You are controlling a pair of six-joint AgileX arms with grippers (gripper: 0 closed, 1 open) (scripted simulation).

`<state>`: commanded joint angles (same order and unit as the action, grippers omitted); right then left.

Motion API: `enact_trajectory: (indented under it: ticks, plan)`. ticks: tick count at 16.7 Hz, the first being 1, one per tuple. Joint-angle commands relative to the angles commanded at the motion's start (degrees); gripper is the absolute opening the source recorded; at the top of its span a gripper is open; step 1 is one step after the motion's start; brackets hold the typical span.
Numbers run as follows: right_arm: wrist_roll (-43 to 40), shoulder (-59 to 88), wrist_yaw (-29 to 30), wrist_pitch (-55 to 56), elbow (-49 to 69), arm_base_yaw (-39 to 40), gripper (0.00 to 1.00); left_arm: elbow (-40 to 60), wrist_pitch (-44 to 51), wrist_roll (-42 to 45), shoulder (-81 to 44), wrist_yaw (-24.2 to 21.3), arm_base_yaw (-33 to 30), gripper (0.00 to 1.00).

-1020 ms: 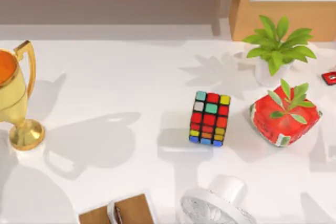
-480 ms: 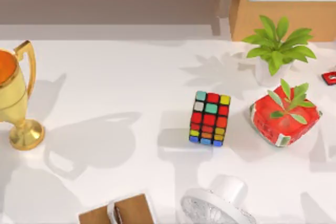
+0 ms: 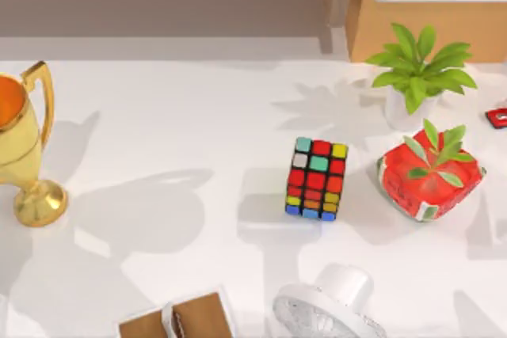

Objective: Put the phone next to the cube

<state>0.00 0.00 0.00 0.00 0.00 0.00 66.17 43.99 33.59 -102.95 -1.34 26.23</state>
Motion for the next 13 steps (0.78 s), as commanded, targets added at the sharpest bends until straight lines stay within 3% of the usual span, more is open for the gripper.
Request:
enact_trajectory:
  ticks: [6, 13]
  plan:
    - [0.0, 0.0, 0.0, 0.0, 0.0, 0.0, 1.0, 11.8, -2.4, -12.0, -1.7, -0.6, -8.7, 0.0]
    - [0.0, 0.0, 0.0, 0.0, 0.0, 0.0, 1.0, 23.9, 0.7, -31.7, -8.5, -2.3, -26.1, 0.0]
